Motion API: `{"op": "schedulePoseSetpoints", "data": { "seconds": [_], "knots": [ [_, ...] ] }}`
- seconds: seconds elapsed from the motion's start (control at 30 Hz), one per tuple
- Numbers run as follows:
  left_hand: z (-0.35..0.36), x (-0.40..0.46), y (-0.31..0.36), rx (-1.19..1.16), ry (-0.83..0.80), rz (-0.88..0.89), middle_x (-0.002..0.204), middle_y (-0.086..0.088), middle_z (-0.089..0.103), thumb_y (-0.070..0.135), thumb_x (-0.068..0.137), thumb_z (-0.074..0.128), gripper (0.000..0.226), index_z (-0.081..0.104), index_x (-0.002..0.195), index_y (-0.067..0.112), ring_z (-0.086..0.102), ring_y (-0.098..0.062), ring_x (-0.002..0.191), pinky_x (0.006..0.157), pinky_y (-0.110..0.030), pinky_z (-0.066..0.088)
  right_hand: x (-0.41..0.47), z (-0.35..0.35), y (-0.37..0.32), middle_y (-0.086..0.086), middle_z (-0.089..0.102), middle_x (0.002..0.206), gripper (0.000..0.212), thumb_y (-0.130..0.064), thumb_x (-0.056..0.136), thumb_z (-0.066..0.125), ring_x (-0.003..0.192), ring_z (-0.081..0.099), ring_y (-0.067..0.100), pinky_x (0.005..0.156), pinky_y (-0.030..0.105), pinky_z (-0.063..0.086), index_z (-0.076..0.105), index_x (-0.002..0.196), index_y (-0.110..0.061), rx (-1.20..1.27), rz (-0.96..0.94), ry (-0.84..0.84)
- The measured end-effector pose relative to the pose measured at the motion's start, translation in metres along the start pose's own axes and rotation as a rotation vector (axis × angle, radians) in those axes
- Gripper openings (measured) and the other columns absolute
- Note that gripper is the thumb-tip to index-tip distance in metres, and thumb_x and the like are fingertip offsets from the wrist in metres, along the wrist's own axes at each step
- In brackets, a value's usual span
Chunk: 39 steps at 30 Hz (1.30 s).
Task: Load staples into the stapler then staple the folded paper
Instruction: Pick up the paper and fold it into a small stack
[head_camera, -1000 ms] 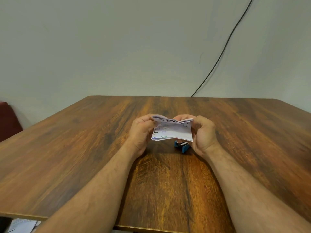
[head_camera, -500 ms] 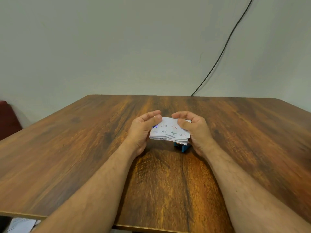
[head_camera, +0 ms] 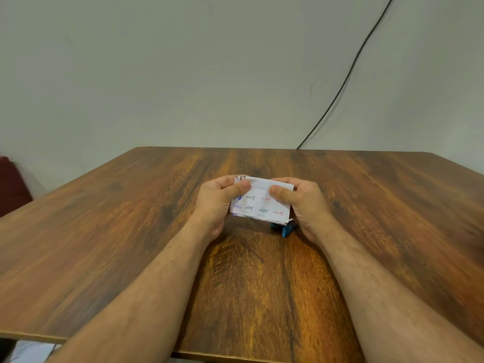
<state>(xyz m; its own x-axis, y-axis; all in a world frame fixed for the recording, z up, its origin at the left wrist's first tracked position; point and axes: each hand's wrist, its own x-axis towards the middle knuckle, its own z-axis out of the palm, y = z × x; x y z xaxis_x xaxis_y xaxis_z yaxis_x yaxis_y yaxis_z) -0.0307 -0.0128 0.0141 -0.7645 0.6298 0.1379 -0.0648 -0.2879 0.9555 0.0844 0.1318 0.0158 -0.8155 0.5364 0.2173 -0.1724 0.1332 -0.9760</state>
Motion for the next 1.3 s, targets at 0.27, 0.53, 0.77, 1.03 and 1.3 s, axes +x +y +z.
{"op": "schedulePoseSetpoints", "data": {
  "seconds": [0.27, 0.53, 0.77, 1.03, 1.3],
  "knots": [
    [0.0, -0.001, -0.002, 0.052, -0.03, 0.058, 0.081, -0.008, 0.076, 0.007, 0.087, 0.07, 0.006, 0.075, 0.089, 0.009, 0.073, -0.023, 0.074, 0.06, -0.03, 0.058, 0.001, 0.0, 0.001, 0.004, 0.077, 0.081, 0.016, -0.007, 0.088, 0.074, 0.065, 0.074, 0.015, 0.051, 0.026, 0.055, 0.075, 0.079, -0.02, -0.139, -0.102, 0.072],
    [0.003, -0.002, -0.003, 0.065, 0.012, 0.094, 0.086, -0.014, 0.078, 0.014, 0.088, 0.072, 0.01, 0.078, 0.094, 0.009, 0.073, -0.025, 0.07, 0.055, -0.03, 0.057, 0.0, 0.0, 0.002, 0.002, 0.078, 0.08, 0.009, -0.016, 0.091, 0.073, 0.067, 0.075, 0.016, 0.055, 0.029, 0.054, 0.077, 0.085, -0.022, -0.144, -0.086, 0.063],
    [0.002, -0.001, -0.003, 0.187, 0.034, 0.112, 0.085, -0.009, 0.078, 0.014, 0.087, 0.074, 0.004, 0.077, 0.088, 0.011, 0.074, -0.022, 0.071, 0.052, -0.025, 0.053, 0.0, 0.001, 0.006, 0.002, 0.078, 0.079, 0.018, -0.031, 0.096, 0.066, 0.072, 0.075, 0.024, 0.053, 0.027, 0.05, 0.077, 0.084, -0.024, -0.214, -0.096, 0.109],
    [0.004, -0.003, -0.006, 0.27, -0.065, 0.077, 0.091, -0.013, 0.078, 0.014, 0.086, 0.077, 0.011, 0.077, 0.094, 0.008, 0.075, -0.024, 0.077, 0.056, -0.025, 0.055, 0.003, -0.002, 0.01, 0.002, 0.077, 0.074, 0.012, -0.029, 0.091, 0.073, 0.063, 0.07, 0.015, 0.054, 0.03, 0.048, 0.081, 0.089, -0.02, -0.259, -0.119, 0.097],
    [0.004, 0.001, -0.008, 0.12, -0.068, -0.005, 0.09, -0.017, 0.078, 0.004, 0.08, 0.079, 0.008, 0.077, 0.088, 0.006, 0.075, -0.028, 0.078, 0.065, -0.034, 0.06, 0.003, -0.001, 0.009, 0.0, 0.078, 0.079, 0.004, -0.026, 0.082, 0.082, 0.071, 0.074, 0.019, 0.06, 0.036, 0.051, 0.08, 0.083, -0.023, -0.204, -0.127, 0.078]
  ]
}}
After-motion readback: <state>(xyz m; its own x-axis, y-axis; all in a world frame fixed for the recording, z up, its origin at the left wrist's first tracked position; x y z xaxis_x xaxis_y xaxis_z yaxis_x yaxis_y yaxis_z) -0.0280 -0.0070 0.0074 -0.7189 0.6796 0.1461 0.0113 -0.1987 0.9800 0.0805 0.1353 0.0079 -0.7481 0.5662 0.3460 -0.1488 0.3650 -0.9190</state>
